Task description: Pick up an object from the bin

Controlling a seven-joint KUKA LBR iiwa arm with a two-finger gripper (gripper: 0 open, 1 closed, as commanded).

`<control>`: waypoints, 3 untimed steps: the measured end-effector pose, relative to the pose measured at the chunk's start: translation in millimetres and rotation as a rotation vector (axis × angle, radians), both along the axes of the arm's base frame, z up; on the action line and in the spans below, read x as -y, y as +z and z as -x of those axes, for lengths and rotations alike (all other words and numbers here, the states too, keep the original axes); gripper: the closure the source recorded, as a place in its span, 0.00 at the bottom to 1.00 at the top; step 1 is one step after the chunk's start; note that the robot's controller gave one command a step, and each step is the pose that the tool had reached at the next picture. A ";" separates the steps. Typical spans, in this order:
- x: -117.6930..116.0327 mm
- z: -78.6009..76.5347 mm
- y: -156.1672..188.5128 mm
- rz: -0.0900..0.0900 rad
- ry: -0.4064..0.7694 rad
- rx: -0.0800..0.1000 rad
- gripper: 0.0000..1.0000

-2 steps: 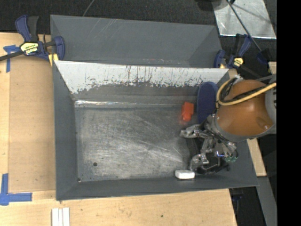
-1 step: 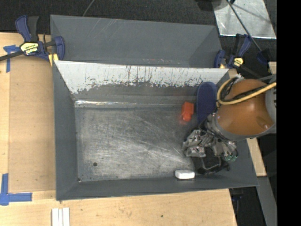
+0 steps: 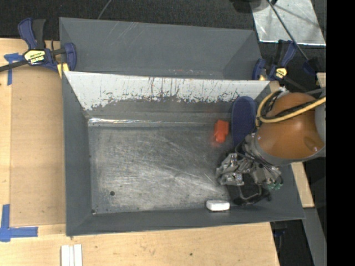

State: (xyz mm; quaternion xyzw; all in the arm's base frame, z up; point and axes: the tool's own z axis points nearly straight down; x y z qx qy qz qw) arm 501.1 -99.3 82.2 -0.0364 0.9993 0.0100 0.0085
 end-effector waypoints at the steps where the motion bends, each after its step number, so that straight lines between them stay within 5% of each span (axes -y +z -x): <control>1: 2.8 5.9 -1.3 0.000 -0.004 -0.023 0.00; 3: 3.8 7.2 -2.0 -0.002 0.115 -0.029 0.00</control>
Offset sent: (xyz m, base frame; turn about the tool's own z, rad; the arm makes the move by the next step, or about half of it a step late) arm 0.0000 0.0000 0.0000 0.0000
